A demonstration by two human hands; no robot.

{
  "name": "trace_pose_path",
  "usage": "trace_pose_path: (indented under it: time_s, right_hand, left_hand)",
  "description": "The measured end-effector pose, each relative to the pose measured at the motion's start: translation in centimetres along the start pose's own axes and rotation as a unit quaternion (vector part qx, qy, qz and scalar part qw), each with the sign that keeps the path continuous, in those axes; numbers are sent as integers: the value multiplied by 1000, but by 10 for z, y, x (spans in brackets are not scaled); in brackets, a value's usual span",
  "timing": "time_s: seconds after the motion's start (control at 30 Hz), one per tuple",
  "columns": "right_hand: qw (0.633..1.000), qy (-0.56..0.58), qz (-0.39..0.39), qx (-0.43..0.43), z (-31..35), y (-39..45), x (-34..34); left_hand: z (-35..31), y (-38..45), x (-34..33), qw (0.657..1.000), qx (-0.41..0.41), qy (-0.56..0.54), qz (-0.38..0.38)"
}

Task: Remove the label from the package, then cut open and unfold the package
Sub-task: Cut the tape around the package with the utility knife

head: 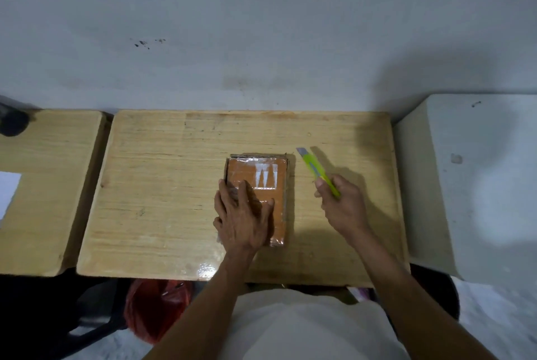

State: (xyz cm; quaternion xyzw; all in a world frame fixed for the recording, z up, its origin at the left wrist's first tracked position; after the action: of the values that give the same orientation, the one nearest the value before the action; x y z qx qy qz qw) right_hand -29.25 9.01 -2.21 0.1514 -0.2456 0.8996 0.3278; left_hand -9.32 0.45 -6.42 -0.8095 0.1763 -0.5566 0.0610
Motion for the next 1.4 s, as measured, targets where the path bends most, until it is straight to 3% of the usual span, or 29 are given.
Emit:
trace_pose_path:
  time_s: [0.13,0.3,0.47,0.57,0.8,0.97,1.17,1.4]
  right_hand:
    - [995,39,-30,-83,-3,-44,-32]
    - [986,57,-115,-109,-4,-77,-72]
    - [962,90,-147,-211,-3,-101,-115]
    - [943,112,-182,-257,-2,-105,-136]
    - [920,103,-261,-275,-3,-93,-142]
    - [929,78,-317,-171,4,-75,-116]
    - [971,22,-201,-127,10,-33,-88]
    - [987,17,-129,-93,5,-11,-77]
  left_hand:
    - [3,14,10,999,-46,-9,18]
    - [2,50,33,985,-164,11,44]
    - [2,111,26,937,-295,127,136]
    - [4,125,21,917,-337,115,182]
    - [22,94,44,939,-283,38,191]
    - [47,56,49,968,-184,14,168]
    - [53,13,41,990,-28,-34,136]
    - [38,-8,32,994,38,-18,99]
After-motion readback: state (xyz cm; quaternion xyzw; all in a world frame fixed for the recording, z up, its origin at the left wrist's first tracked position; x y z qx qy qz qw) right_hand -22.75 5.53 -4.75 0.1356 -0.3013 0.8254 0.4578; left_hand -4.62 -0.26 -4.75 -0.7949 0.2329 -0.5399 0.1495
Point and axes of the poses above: each hand's wrist, its own y-axis towards the middle knuckle, its own x-axis out of the back of the hand, z = x × y, the point moved 3 cm from there along y, towards the middle knuckle, and after that the axes turned 3 degrees about -z, right-handed, at the moved point
